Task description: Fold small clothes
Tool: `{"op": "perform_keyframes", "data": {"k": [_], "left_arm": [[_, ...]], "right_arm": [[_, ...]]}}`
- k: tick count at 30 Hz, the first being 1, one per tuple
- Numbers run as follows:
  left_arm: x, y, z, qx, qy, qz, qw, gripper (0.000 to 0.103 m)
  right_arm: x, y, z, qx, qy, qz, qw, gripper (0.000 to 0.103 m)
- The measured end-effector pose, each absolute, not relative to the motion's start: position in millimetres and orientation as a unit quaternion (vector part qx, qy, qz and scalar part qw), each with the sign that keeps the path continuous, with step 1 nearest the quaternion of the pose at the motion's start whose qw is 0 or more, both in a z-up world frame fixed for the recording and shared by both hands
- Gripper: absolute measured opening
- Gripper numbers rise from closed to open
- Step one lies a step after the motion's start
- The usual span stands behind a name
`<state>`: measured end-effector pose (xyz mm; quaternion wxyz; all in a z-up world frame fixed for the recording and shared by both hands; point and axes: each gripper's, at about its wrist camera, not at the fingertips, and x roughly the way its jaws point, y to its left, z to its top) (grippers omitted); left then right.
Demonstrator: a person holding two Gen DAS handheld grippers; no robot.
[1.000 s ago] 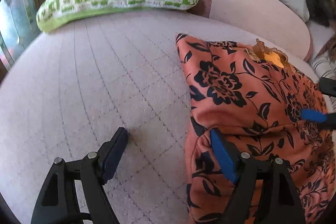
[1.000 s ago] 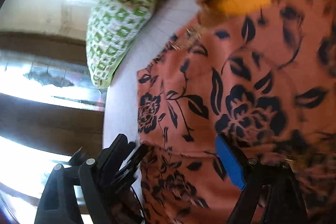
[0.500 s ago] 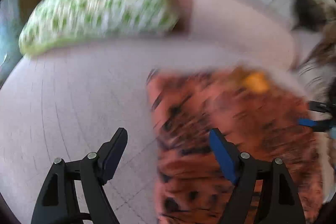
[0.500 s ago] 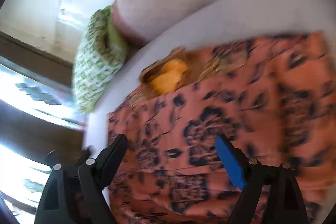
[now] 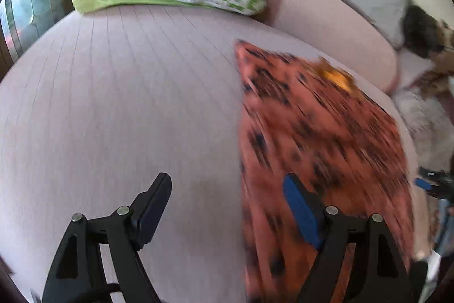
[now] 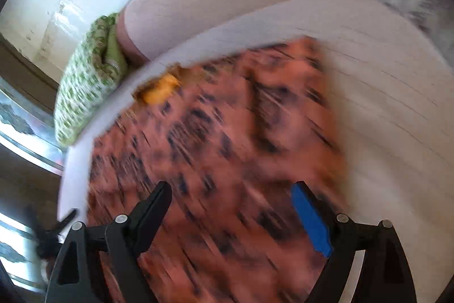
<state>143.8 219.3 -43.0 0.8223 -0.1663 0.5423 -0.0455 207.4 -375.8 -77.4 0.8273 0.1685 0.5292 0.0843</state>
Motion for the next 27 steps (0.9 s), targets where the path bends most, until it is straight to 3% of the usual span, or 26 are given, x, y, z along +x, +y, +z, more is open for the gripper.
{"op": "perform_keyframes", "data": {"k": [5,9,15,25,26,27], "left_arm": [[56,186,-9,-0.168,0.536,-0.103,0.821,0.082],[23,162,-14,-0.155,0.549,-0.091,0.816,0.083],[16,154,-27,-0.163,0.571,-0.055,0.803,0.083],[9,102,-14,-0.031,0.559,-0.074,0.825,0.083],[15,99,-19,-0.015,0.564,-0.065,0.823,0.082],[19,100,-22,-0.01,0.564,-0.054,0.824,0.064]], "right_arm": [[116,-387,-89,0.132,0.575,0.091,0.802,0.088],[53,-379,-89,0.158,0.568,0.123,0.798,0.088],[28,-384,-103,0.118,0.572,0.038,0.811,0.088],[9,-404,-109,0.144,0.572,0.036,0.807,0.089],[8,-403,-109,0.145,0.571,0.036,0.807,0.089],[5,-404,-107,0.146,0.571,0.036,0.807,0.089]]}}
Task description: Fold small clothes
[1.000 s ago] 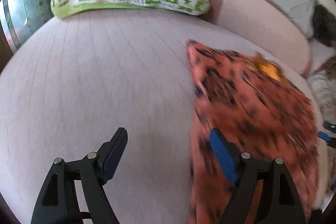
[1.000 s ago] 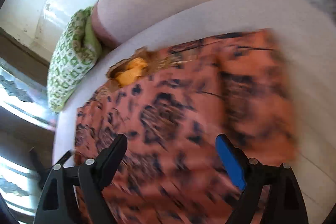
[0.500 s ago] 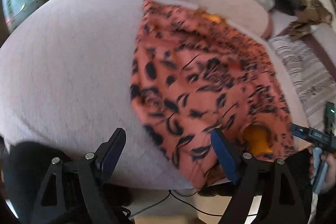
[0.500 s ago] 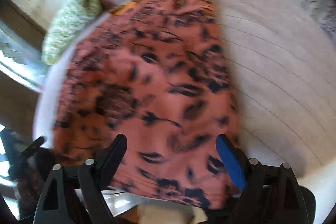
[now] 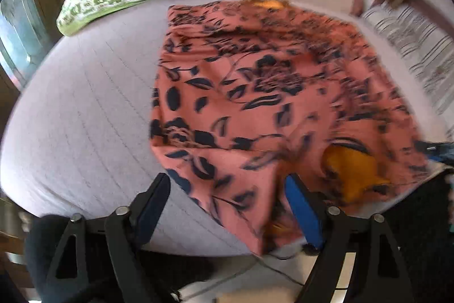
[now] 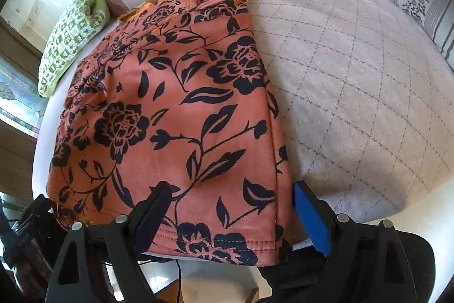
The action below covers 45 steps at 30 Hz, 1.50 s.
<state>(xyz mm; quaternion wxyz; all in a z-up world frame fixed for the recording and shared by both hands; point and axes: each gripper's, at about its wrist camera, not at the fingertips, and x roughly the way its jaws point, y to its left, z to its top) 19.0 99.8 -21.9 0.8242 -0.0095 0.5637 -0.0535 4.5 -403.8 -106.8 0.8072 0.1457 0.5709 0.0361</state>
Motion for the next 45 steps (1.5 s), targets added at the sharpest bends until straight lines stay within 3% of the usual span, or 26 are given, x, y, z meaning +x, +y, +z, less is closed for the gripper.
{"op": "perform_keyframes", "data": {"k": [1,2,3,5,6,7,8,9,10,11,12,13,15,16,20,26,28,30,33,38,41,42,43,44,45], "left_arm": [[22,104,-23,-0.019,0.564,-0.05,0.824,0.03],[25,113,-26,-0.037,0.569,-0.037,0.821,0.012],[24,128,-27,-0.075,0.571,-0.019,0.817,0.003],[15,164,-26,-0.134,0.563,0.038,0.815,0.003],[6,178,-22,-0.156,0.554,0.061,0.816,0.003],[-5,192,-17,-0.177,0.542,0.082,0.817,0.004],[-18,205,-12,-0.191,0.532,0.103,0.819,0.004],[-29,214,-11,-0.201,0.531,0.117,0.815,0.012],[-38,221,-13,-0.213,0.538,0.124,0.806,0.025],[-46,226,-16,-0.229,0.547,0.116,0.797,0.025],[-51,226,-13,-0.231,0.546,0.109,0.798,0.026],[-53,224,-8,-0.231,0.543,0.104,0.801,0.035],[-51,217,3,-0.221,0.534,0.089,0.811,0.056],[-49,211,10,-0.204,0.522,0.087,0.824,0.062],[-44,199,29,-0.157,0.492,0.088,0.852,0.066],[-74,210,59,-0.189,0.452,0.096,0.867,0.072],[-81,212,59,-0.191,0.455,0.106,0.863,0.078],[-76,215,53,-0.192,0.464,0.102,0.859,0.078],[-50,215,28,-0.204,0.489,0.083,0.844,0.089],[-12,208,-51,-0.271,0.595,0.058,0.754,0.088],[-12,207,-65,-0.281,0.606,0.057,0.742,0.08],[-12,205,-61,-0.273,0.604,0.054,0.747,0.068],[-12,203,-58,-0.261,0.603,0.052,0.752,0.036],[-11,201,-53,-0.256,0.602,0.035,0.756,0.013],[-10,201,-50,-0.264,0.603,0.022,0.753,0.009]], "right_arm": [[4,-406,-106,0.147,0.57,0.037,0.807,0.089],[5,-400,-108,0.149,0.569,0.037,0.808,0.089],[2,-398,-108,0.151,0.569,0.038,0.808,0.089],[3,-401,-110,0.157,0.572,0.042,0.804,0.088],[8,-397,-112,0.157,0.576,0.043,0.801,0.085],[9,-398,-112,0.149,0.581,0.043,0.799,0.07],[9,-397,-110,0.136,0.586,0.04,0.798,0.061],[6,-400,-105,0.126,0.587,0.04,0.799,0.041],[5,-406,-104,0.129,0.589,0.035,0.797,0.038],[4,-411,-104,0.133,0.592,0.031,0.794,0.038],[2,-421,-105,0.144,0.595,0.022,0.79,0.043],[-1,-433,-107,0.159,0.598,0.01,0.785,0.06],[-4,-445,-106,0.183,0.593,0.014,0.784,0.082],[-8,-449,-100,0.189,0.582,0.01,0.791,0.083],[-8,-447,-85,0.198,0.563,0.027,0.802,0.083],[0,-430,-84,0.173,0.572,0.038,0.801,0.083],[0,-427,-89,0.172,0.578,0.04,0.797,0.083],[4,-427,-95,0.175,0.586,0.041,0.79,0.083],[6,-422,-99,0.181,0.593,0.052,0.783,0.083],[3,-419,-93,0.177,0.591,0.045,0.786,0.083],[1,-429,-98,0.208,0.597,0.035,0.774,0.083],[2,-430,-100,0.217,0.599,0.038,0.77,0.083],[3,-428,-103,0.217,0.604,0.041,0.766,0.075],[5,-423,-110,0.207,0.615,0.043,0.76,0.063],[7,-420,-115,0.197,0.625,0.041,0.754,0.049]]}}
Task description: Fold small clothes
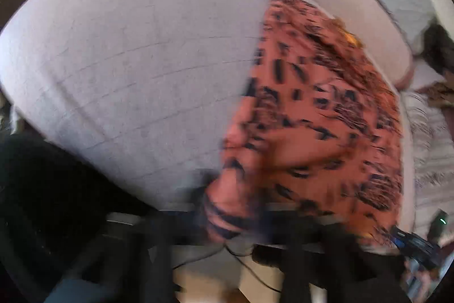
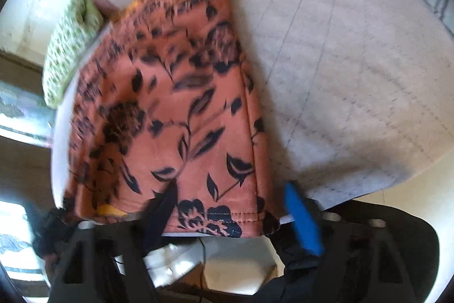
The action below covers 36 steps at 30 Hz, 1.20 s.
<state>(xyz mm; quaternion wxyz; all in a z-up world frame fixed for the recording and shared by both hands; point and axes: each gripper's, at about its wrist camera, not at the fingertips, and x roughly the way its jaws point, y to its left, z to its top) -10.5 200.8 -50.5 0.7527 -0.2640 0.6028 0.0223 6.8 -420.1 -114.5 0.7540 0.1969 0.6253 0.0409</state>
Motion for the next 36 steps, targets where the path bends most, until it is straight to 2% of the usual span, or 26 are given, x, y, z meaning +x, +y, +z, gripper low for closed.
{"op": "perform_keyframes", "data": {"k": [2,3,5,7,8,9,10,11,12,13,14,15,16,17,19,23,24,25,26,27,28,32,34,36], "left_arm": [[-15,199,-36,-0.262,0.589,0.018,0.765,0.009],[-22,197,-21,-0.26,0.574,0.013,0.776,0.009],[-37,194,12,-0.25,0.546,0.0,0.8,0.009],[-49,193,22,-0.227,0.54,0.005,0.811,0.009],[-52,194,14,-0.217,0.552,0.015,0.805,0.013],[-52,198,-9,-0.218,0.587,0.024,0.779,0.022],[-51,202,-30,-0.225,0.622,0.033,0.749,0.025],[-53,210,-47,-0.249,0.642,0.048,0.724,0.024],[-55,215,-49,-0.261,0.64,0.053,0.72,0.022],[-54,216,-44,-0.265,0.634,0.047,0.725,0.027],[-51,214,-33,-0.262,0.619,0.042,0.74,0.037],[-48,212,-26,-0.256,0.607,0.041,0.751,0.067],[-43,209,-20,-0.25,0.591,0.034,0.766,0.083],[-38,207,-18,-0.242,0.585,0.031,0.774,0.084],[-29,205,-24,-0.223,0.589,0.044,0.775,0.084],[-13,188,-58,-0.184,0.624,0.065,0.757,0.083],[-11,186,-61,-0.192,0.627,0.048,0.754,0.072],[-12,186,-61,-0.208,0.626,0.035,0.75,0.045],[-12,189,-57,-0.209,0.625,0.034,0.751,0.023],[-13,192,-47,-0.222,0.617,0.011,0.755,0.008],[-17,196,-34,-0.234,0.606,0.007,0.76,0.008],[-40,208,35,-0.26,0.541,-0.008,0.8,0.007],[-43,209,21,-0.258,0.561,-0.005,0.787,0.008],[-42,206,-30,-0.265,0.626,0.008,0.733,0.01]], "right_arm": [[8,-410,-116,0.145,0.635,0.032,0.758,0.031],[8,-408,-112,0.137,0.638,0.039,0.757,0.01],[4,-407,-96,0.109,0.634,0.051,0.764,0.01],[-7,-407,-69,0.066,0.619,0.048,0.781,0.01],[-11,-410,-59,0.05,0.611,0.038,0.789,0.01],[-12,-414,-54,0.036,0.605,0.026,0.795,0.01],[-13,-422,-55,0.024,0.602,0.011,0.798,0.011],[-11,-427,-60,0.033,0.603,0.012,0.797,0.013],[-8,-433,-71,0.052,0.619,0.009,0.784,0.018],[-8,-437,-84,0.066,0.643,0.0,0.763,0.021],[-7,-438,-85,0.068,0.643,0.0,0.763,0.024],[-9,-437,-82,0.071,0.632,0.002,0.772,0.043],[-10,-437,-76,0.077,0.619,0.001,0.782,0.08],[-9,-437,-72,0.092,0.607,-0.001,0.789,0.091],[-6,-437,-66,0.127,0.586,0.005,0.8,0.093],[7,-427,-81,0.143,0.6,0.014,0.787,0.093],[9,-425,-92,0.143,0.608,0.009,0.78,0.088],[11,-424,-104,0.153,0.621,0.01,0.769,0.053],[12,-422,-115,0.165,0.633,0.018,0.756,0.029],[12,-418,-119,0.156,0.641,0.016,0.751,0.024],[11,-412,-118,0.132,0.638,0.021,0.759,0.006],[-3,-404,-68,0.103,0.604,0.044,0.789,0.006],[-11,-407,-37,0.088,0.583,0.042,0.807,0.006],[-8,-413,-48,0.084,0.588,0.036,0.803,0.011]]}}
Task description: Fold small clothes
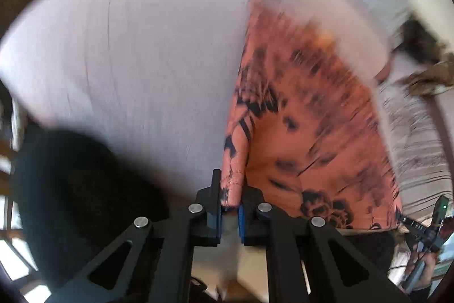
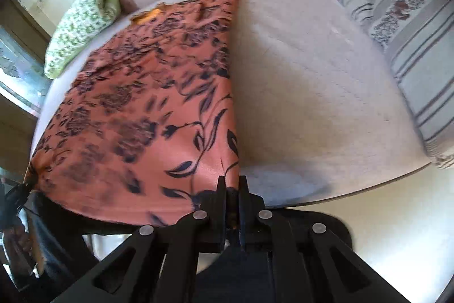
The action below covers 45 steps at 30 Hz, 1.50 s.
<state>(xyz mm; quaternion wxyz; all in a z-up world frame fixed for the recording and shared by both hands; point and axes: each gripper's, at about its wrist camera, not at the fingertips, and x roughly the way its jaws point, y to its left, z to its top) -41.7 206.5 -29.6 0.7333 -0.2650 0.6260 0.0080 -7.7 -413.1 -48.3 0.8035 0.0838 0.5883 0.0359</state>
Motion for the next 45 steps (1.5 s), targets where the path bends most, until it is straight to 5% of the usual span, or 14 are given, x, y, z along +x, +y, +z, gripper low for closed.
{"op": "perform_keyframes", "data": {"k": [3,5,7,8,14,15,16,17,21,31,39,41,43,45], "left_arm": [[-43,206,-55,-0.259,0.653,0.036,0.711,0.014],[-47,210,-38,-0.277,0.629,0.027,0.726,0.037],[-42,208,-25,-0.261,0.603,0.033,0.753,0.078],[-41,206,-19,-0.245,0.584,0.047,0.773,0.078],[-25,177,-41,-0.181,0.621,0.056,0.761,0.077],[-30,180,-42,-0.187,0.62,0.038,0.761,0.063],[-30,179,-45,-0.203,0.626,0.017,0.753,0.015],[-26,177,-53,-0.202,0.641,0.016,0.741,0.006],[-30,188,-53,-0.224,0.636,0.005,0.738,0.006],[29,207,33,-0.258,0.551,-0.059,0.792,0.006],[216,214,71,-0.249,0.457,-0.075,0.85,0.01],[240,204,48,-0.24,0.485,-0.066,0.838,0.009],[236,191,27,-0.237,0.493,-0.088,0.833,0.009],[227,182,14,-0.21,0.507,-0.088,0.831,0.009]], "right_arm": [[3,-418,-106,0.119,0.653,0.015,0.748,0.02],[2,-411,-109,0.109,0.641,0.011,0.759,0.034],[1,-409,-100,0.144,0.618,0.024,0.772,0.092],[2,-410,-95,0.155,0.603,0.02,0.782,0.092],[29,-404,-102,0.174,0.592,0.015,0.787,0.092],[32,-411,-109,0.171,0.603,0.017,0.779,0.089],[32,-407,-117,0.169,0.62,0.02,0.766,0.072],[34,-404,-119,0.153,0.633,0.023,0.759,0.057],[45,-392,-129,0.144,0.66,0.041,0.737,0.014],[77,-422,-55,0.306,0.566,0.127,0.755,0.013],[233,-448,27,0.363,0.414,0.143,0.823,0.012],[260,-454,30,0.368,0.398,0.113,0.833,0.029],[280,-436,7,0.368,0.446,0.14,0.804,0.092],[270,-415,-17,0.343,0.482,0.143,0.793,0.092]]}}
